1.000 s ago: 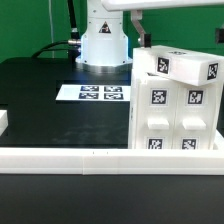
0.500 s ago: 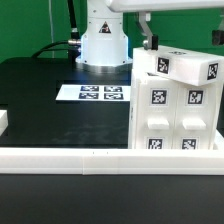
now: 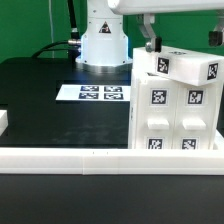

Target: Assemble cabinet

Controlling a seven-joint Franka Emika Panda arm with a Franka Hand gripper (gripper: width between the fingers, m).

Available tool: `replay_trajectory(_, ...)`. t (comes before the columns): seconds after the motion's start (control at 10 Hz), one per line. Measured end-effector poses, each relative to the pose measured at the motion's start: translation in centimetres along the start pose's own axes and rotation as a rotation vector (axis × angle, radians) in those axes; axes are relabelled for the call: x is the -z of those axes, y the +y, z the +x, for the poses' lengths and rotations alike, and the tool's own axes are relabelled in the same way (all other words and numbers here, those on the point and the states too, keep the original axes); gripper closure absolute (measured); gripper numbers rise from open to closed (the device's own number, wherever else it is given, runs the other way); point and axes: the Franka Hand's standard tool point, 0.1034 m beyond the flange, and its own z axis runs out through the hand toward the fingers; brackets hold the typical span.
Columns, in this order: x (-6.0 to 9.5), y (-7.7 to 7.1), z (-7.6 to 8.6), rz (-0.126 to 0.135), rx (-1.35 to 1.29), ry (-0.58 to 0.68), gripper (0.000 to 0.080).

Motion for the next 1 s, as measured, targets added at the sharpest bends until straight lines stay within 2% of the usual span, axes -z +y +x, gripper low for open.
replay_trajectory(0.3, -0.3, -0.3, 0.0, 0.0, -0.021, 0.0, 0.0002)
replay_trajectory(0.7, -1.5, -0.8, -0.5, -0.009, -0.03, 0.013, 0.0002)
replay_trajectory(1.0, -1.7, -0.7, -0.6, -0.009, -0.034, 0.011, 0.0002)
